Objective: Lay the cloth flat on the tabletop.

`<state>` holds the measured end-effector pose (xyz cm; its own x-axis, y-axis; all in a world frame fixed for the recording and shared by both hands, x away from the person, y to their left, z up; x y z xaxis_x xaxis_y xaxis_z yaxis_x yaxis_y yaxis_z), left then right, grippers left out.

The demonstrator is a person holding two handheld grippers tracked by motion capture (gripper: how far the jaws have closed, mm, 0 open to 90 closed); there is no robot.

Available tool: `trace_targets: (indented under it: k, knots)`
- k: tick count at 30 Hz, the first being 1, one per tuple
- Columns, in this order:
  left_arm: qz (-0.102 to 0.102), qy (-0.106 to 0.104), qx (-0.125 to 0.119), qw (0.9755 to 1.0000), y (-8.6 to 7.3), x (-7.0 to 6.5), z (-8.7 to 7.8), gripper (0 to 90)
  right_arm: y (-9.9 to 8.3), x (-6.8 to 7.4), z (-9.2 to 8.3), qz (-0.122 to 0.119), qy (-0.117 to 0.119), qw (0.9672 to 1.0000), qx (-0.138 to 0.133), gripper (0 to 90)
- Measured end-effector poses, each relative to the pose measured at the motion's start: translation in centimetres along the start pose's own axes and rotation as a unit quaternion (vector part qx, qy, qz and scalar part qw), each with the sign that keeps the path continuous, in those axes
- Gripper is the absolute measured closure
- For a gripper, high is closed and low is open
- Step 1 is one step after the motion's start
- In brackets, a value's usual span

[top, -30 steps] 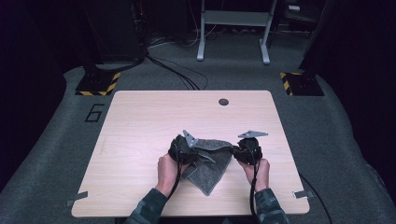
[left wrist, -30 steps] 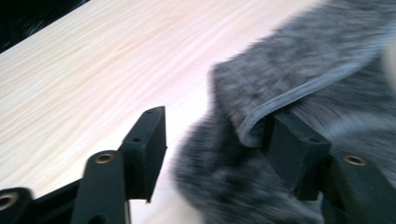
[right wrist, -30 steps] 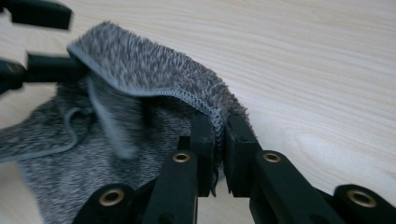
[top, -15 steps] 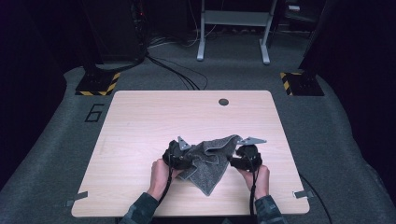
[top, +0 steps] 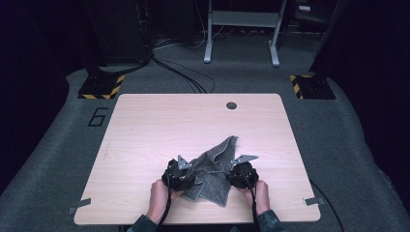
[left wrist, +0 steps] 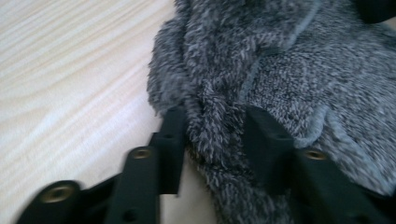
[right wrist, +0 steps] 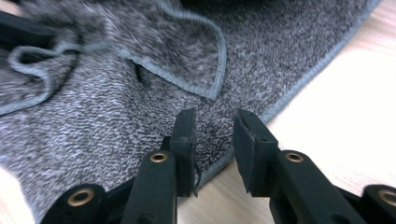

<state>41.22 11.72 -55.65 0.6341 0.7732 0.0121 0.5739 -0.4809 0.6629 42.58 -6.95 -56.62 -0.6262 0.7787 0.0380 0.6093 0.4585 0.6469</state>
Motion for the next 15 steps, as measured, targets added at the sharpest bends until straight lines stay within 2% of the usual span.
trace_targets:
  k: [1, 3, 4, 5, 6, 8, 9, 10, 13, 14, 15]
  knots:
    - [0.006, 0.006, -0.014, 0.9999, 0.5, -0.3, -0.5, 43.3, -0.1, 0.1, 0.0, -0.006, -0.006, 1.0000, -0.001, 69.6]
    - [0.023, 0.015, -0.030, 0.9992, 1.6, -0.9, -1.2, 41.5, -0.1, 0.2, -0.1, -0.009, -0.008, 0.9999, -0.006, 69.8]
    - [0.038, 0.021, -0.038, 0.9983, 2.7, -1.5, -1.2, 39.5, 0.0, 0.5, -0.4, -0.011, -0.011, 0.9998, -0.014, 69.9]
    - [0.038, 0.021, -0.038, 0.9983, 2.7, -1.5, -1.2, 39.0, 0.0, 0.5, -0.4, -0.011, -0.011, 0.9998, -0.014, 69.9]
    - [0.061, 0.018, -0.033, 0.9974, 3.8, -2.2, -0.7, 38.8, 0.0, 0.9, -0.6, -0.013, -0.011, 0.9997, -0.016, 69.8]
    - [0.082, 0.018, -0.022, 0.9963, 4.6, -2.7, 0.5, 38.3, -0.1, 1.2, -0.8, -0.011, -0.008, 0.9997, -0.018, 69.0]
    - [0.082, 0.018, -0.022, 0.9963, 4.6, -2.7, 0.5, 38.4, -0.2, 1.3, -0.8, -0.013, -0.006, 0.9997, -0.018, 68.3]
    - [0.092, 0.019, -0.001, 0.9956, 4.8, -2.9, 1.8, 38.3, -0.2, 1.4, -0.8, -0.013, -0.006, 0.9997, -0.021, 67.6]
    - [0.100, 0.014, 0.021, 0.9947, 4.6, -3.0, 3.4, 40.1, -0.3, 1.8, -0.8, -0.009, 0.000, 0.9997, -0.022, 66.2]
    - [0.100, 0.011, 0.036, 0.9943, 4.4, -2.9, 4.2, 44.7, -0.4, 1.8, -0.7, -0.017, 0.004, 0.9996, -0.022, 66.5]
    - [0.101, 0.008, 0.045, 0.9938, 4.3, -2.7, 4.5, 50.0, -0.5, 1.9, -0.7, -0.013, 0.006, 0.9997, -0.018, 66.7]
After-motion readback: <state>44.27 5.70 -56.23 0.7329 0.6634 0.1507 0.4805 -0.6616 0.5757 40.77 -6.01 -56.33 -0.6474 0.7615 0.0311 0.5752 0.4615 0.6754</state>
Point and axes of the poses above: each handheld gripper's, and its own axes: z roughly forward along the jaws, y roughly out of its top, x roughly to its left, the point moved 8 cm from there along z, roughly forward along the jaws, and after that the axes turned 2 degrees about -z, right-handed, at the moved point
